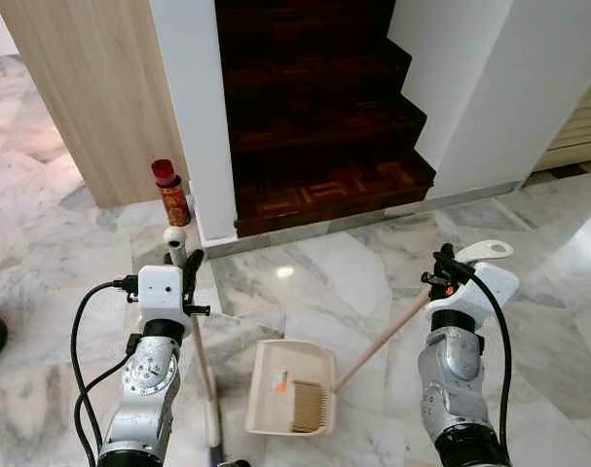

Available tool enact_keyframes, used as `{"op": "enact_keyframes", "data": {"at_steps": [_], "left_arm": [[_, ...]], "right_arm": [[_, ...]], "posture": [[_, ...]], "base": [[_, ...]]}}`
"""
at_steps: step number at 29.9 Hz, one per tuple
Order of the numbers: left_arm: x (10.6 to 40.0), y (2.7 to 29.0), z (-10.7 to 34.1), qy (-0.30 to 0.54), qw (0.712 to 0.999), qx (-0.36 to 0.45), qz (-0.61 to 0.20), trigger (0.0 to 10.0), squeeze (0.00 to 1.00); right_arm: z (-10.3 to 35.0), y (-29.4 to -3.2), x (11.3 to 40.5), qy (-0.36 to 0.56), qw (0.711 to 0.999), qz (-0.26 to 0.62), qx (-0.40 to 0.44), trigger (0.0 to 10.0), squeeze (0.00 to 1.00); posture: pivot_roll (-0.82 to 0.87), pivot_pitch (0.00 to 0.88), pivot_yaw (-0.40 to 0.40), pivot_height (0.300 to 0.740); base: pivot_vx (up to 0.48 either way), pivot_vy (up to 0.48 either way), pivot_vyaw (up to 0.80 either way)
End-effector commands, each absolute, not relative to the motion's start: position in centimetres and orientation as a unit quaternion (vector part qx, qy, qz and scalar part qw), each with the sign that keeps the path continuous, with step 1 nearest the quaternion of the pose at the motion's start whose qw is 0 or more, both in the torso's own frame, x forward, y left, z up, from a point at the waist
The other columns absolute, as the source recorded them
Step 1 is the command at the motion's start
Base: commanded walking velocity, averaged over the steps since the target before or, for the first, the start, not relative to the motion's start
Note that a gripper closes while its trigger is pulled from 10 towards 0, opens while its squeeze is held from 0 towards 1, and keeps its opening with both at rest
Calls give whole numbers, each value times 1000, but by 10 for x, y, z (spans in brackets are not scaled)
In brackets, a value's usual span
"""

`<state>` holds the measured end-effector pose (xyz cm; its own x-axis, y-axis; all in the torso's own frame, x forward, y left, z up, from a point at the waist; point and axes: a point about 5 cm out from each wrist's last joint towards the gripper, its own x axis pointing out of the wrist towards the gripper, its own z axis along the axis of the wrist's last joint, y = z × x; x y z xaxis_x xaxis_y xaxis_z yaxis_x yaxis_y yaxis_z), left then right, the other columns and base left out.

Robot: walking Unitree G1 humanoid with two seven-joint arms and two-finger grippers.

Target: Sweep floor

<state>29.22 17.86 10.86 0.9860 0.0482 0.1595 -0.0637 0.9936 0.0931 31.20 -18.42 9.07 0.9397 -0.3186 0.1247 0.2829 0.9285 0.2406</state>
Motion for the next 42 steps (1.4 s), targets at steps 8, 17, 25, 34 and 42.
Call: {"op": "enact_keyframes", "data": {"at_steps": [8, 17, 25, 34, 42], "left_arm": [[296, 182, 122, -101, 993, 58, 34, 10000, 0], [299, 180, 124, -103, 993, 57, 32, 10000, 0], [299, 180, 124, -103, 992, 58, 33, 10000, 0], [298, 180, 123, -101, 993, 57, 34, 10000, 0], [298, 180, 123, -101, 993, 57, 35, 10000, 0]], "right_arm": [[100, -184, 315, -102, 975, -152, 129, 10000, 0], [99, -181, 317, -98, 976, -144, 134, 10000, 0], [102, -181, 317, -104, 977, -141, 125, 10000, 0], [100, -179, 317, -98, 978, -138, 126, 10000, 0], [100, -179, 317, -99, 978, -137, 123, 10000, 0]], "posture": [[8, 75, -38, 740], [9, 59, -33, 740], [8, 68, -35, 740], [12, 74, -38, 740], [13, 74, -39, 740]], "base": [[0, 307, 0], [0, 360, 0], [0, 360, 353], [0, 360, 226], [0, 359, 271]]}}
